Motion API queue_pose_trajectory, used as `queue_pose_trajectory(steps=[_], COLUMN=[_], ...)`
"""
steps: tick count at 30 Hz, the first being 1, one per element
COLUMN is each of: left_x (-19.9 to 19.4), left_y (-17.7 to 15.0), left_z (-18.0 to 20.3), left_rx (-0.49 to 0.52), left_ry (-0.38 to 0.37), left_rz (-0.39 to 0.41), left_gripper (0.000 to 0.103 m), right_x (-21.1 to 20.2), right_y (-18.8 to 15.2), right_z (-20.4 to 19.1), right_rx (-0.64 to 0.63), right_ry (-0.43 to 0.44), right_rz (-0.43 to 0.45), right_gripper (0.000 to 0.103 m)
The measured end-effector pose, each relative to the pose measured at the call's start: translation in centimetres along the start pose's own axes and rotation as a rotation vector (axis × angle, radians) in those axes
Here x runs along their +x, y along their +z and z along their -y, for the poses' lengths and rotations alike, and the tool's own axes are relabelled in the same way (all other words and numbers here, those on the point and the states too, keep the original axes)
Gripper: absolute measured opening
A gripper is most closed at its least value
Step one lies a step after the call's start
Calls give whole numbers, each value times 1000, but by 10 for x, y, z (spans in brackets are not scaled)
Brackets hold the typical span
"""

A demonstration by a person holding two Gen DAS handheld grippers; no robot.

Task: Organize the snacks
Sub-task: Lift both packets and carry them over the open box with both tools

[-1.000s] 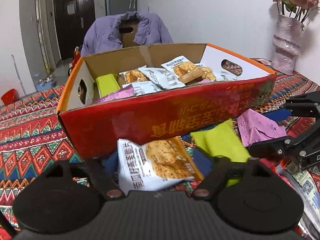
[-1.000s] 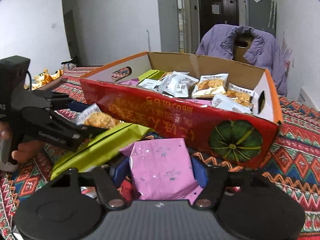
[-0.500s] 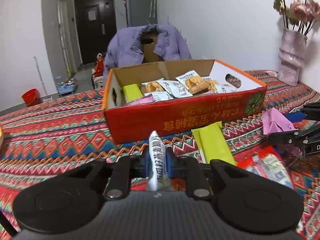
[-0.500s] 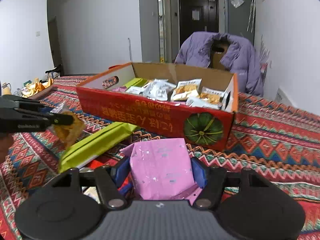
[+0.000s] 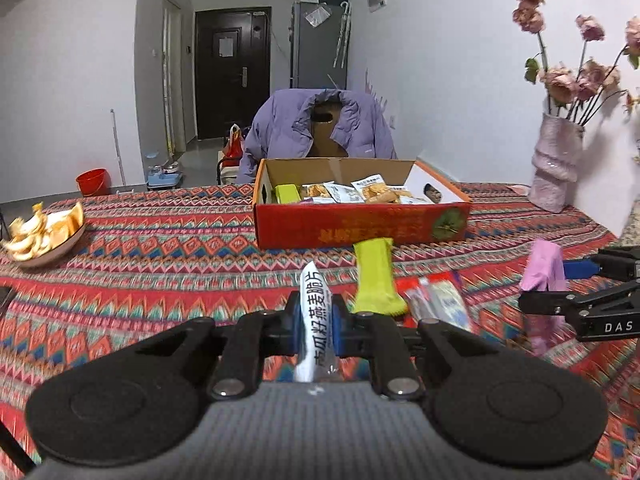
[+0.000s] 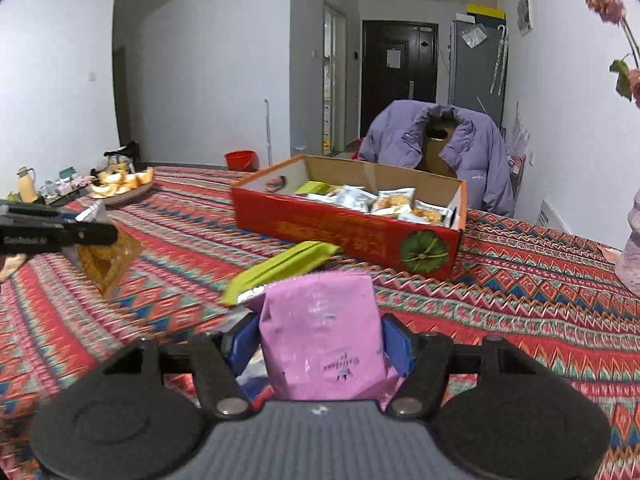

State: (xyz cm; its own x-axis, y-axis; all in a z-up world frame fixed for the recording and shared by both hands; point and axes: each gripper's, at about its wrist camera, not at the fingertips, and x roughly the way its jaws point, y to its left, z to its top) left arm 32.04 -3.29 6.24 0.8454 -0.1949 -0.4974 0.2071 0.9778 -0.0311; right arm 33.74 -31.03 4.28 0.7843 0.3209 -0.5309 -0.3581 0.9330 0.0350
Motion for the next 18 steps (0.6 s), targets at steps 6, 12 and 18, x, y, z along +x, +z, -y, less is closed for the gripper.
queue_pose_trajectory(steps=[6,12,18], left_x=[-39,-67,-75], left_y=[-29,-38,-36], left_z=[11,12,12], left_rx=[-18,-9,-6], left_ry=[-25,-26,-33], left_rz=[-27,4,27], left_gripper=[15,15,15], right_x=[-35,-48,-62], right_y=[-31,-51,-46], right_z=[-35,-54,-55], right_rx=[49,38,40], right_ry=[38,11,-3], right_rz=[0,-22,16], right_gripper=[64,62,62])
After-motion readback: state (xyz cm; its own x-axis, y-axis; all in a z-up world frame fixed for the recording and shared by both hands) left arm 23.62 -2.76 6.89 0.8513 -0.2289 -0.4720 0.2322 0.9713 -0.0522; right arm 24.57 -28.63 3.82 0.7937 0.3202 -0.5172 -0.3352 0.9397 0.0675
